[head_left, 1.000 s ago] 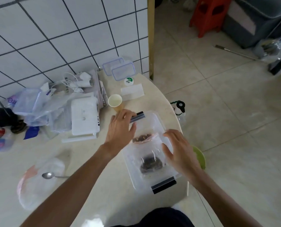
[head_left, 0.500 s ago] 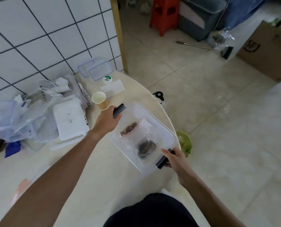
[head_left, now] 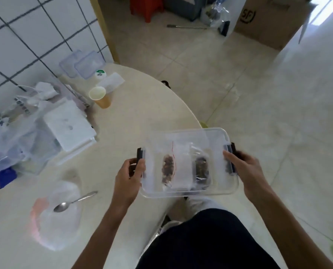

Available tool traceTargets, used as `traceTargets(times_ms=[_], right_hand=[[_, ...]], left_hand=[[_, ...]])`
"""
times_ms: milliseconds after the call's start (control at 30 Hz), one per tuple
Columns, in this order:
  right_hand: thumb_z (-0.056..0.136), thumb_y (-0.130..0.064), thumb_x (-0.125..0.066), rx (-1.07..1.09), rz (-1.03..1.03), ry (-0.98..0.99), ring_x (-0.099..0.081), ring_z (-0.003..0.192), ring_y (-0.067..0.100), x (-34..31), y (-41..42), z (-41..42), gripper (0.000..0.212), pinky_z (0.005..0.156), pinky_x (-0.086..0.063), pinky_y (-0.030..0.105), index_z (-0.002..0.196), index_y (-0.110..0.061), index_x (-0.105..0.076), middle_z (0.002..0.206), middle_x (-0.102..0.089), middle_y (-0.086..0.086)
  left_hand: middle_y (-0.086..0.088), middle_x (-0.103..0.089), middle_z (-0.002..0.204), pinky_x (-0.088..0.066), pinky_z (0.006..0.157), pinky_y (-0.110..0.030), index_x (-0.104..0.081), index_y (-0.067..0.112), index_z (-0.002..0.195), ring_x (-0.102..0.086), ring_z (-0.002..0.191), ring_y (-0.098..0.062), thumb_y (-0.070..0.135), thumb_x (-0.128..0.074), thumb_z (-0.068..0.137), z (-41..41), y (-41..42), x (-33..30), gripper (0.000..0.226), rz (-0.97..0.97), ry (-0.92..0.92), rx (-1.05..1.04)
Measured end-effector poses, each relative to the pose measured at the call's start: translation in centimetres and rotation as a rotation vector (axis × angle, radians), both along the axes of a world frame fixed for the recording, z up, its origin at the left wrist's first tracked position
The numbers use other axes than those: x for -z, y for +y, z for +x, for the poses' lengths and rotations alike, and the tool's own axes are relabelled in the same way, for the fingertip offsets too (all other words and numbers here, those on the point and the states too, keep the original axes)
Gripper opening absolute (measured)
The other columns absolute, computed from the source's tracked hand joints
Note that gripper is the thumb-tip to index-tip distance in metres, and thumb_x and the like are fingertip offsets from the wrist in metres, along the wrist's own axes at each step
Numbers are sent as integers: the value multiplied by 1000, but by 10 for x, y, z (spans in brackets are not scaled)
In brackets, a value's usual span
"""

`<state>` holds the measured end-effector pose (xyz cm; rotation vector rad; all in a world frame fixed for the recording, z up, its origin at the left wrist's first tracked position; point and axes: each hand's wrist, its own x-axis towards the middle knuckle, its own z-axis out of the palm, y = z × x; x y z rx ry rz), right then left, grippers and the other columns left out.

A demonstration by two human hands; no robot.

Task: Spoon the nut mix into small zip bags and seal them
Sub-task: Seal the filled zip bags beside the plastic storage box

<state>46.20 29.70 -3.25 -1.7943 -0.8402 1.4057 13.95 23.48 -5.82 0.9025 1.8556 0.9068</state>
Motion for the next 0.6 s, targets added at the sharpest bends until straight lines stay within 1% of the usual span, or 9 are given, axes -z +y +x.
traceTargets(times_ms=[67,133,200,267,367,467,500,600], right_hand=[[90,-31,-79,61,9,-15,-68,77,16,0,-19,26,15,70,-56,31,93,-15,-80,86,-76,6],[90,-30,-79,126,16,-25,-71,74,13,3,-34,52,11,65,-57,25,93,-20,-81,86,-78,3],[90,-32,-78,203,7,-22,-74,77,12,6,-45,78,13,64,-56,23,95,-20,-80,89,-80,0],[91,-33,-77,287,-5,-5,-76,80,11,10,-53,105,14,67,-55,24,99,-21,-79,91,-80,-2],[93,-33,-75,389,-4,39,-76,80,9,15,-59,151,16,71,-55,26,101,-19,-79,92,-81,-3],[94,-28,-73,518,6,76,-74,72,7,14,-57,208,14,71,-53,28,101,-16,-78,88,-80,-2],[95,-26,-72,546,10,86,-73,72,7,12,-54,228,14,70,-53,28,103,-15,-78,87,-80,-2],[96,-22,-70,610,49,101,-70,74,16,3,-41,286,12,72,-54,32,104,-15,-77,86,-79,-1]], left_hand=[[18,-75,92,-58,64,-27,-64,35,109,-71,79,-4,52,-58,98,23,-11,6,21,-23,-57,60],[13,-76,96,-57,68,-28,-65,31,115,-72,85,-5,58,-57,93,46,-11,10,36,-49,-81,123],[10,-76,102,-57,74,-30,-66,28,117,-72,90,-7,61,-57,89,70,-2,11,44,-66,-90,193],[9,-76,102,-56,74,-30,-67,30,114,-72,89,-6,62,-59,86,94,13,12,43,-70,-91,257],[12,-76,102,-56,72,-28,-67,32,114,-71,87,-4,63,-61,84,142,52,7,43,-72,-86,350],[19,-75,100,-57,66,-19,-66,35,112,-71,89,-1,63,-62,84,208,100,-3,40,-34,-90,464],[19,-75,99,-56,66,-17,-66,34,112,-71,90,1,62,-62,84,232,115,-6,40,-15,-90,496],[16,-76,99,-56,67,-15,-64,34,115,-71,92,1,60,-63,86,303,156,-17,39,24,-100,573]])
